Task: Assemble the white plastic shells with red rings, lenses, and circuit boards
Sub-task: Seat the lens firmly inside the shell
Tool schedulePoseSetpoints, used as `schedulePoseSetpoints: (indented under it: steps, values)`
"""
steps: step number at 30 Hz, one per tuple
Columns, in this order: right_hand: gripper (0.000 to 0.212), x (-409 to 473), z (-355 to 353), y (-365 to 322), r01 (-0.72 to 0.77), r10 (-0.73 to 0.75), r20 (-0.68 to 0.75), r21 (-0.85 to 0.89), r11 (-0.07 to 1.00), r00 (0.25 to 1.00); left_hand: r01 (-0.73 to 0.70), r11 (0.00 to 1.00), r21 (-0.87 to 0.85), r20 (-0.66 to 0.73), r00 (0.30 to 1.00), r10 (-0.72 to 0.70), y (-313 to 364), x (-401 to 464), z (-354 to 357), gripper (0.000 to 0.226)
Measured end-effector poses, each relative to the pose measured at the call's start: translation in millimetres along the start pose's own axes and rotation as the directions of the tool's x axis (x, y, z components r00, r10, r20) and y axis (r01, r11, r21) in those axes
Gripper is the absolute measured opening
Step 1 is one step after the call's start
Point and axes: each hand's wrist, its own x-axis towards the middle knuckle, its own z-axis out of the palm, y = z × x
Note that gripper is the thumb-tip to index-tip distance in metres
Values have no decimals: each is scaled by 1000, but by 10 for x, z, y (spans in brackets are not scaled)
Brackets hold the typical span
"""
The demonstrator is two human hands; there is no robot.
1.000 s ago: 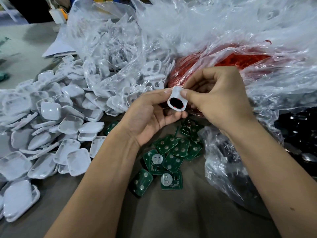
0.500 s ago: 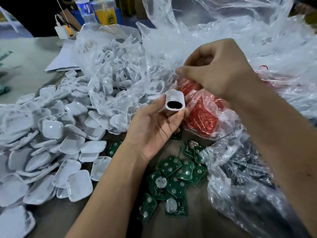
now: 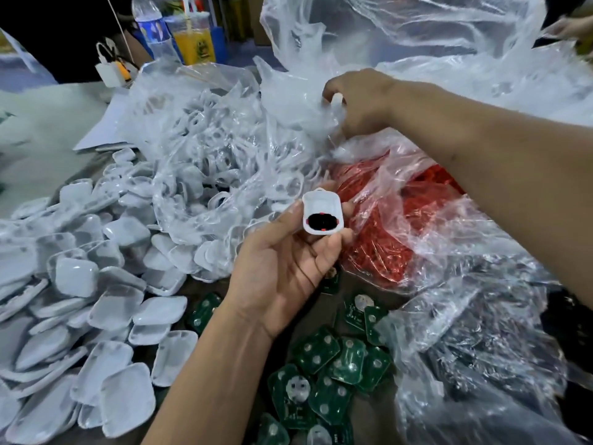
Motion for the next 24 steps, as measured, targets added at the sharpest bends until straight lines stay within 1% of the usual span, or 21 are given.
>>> schedulePoseSetpoints:
  steps: [3, 5, 7, 9, 10, 12, 14, 16, 18, 20, 24]
  values:
    - [77, -51, 37, 4, -53, 49, -186, -19, 998, 981, 3, 1000, -5, 2, 1000, -3, -4, -6, 9, 36]
    - [67, -145, 50, -13, -99, 75, -306, -63, 993, 949, 9, 1000, -17, 3, 1000, -9, -6, -15, 13, 36]
    - [61, -245, 36, -66, -142, 108, -358, -69, 987, 927, 18, 999, -47, -8, 1000, -18, -5, -24, 24, 37]
    - [68, -336, 1, -120, -189, 170, -357, -18, 982, 919, 20, 997, -70, -24, 999, -21, 0, -30, 35, 39]
    - [68, -387, -25, -143, -202, 193, -352, 11, 979, 916, 19, 997, -76, -31, 999, -21, 3, -35, 43, 39]
    - [48, -467, -65, -169, -213, 221, -332, 60, 975, 917, 20, 997, -81, -35, 999, -23, 7, -44, 57, 39]
    - [41, -532, -76, -216, -200, 216, -254, 87, 976, 943, 26, 996, -86, -35, 999, -29, 11, -48, 69, 38]
    - [21, -567, -30, -276, -163, 173, -153, 72, 984, 973, 25, 996, -88, -38, 999, -29, 11, -54, 77, 38]
    - [17, -590, 51, -317, -156, 160, -100, 52, 986, 982, 20, 996, -88, -49, 999, -24, 4, -59, 86, 38]
    - [18, -606, 91, -321, -160, 169, -124, 75, 984, 978, 12, 996, -86, -60, 998, -18, -2, -64, 92, 38]
    - [19, -638, 27, -244, -177, 210, -223, 161, 971, 952, 1, 996, -88, -70, 998, -7, -4, -63, 96, 38]
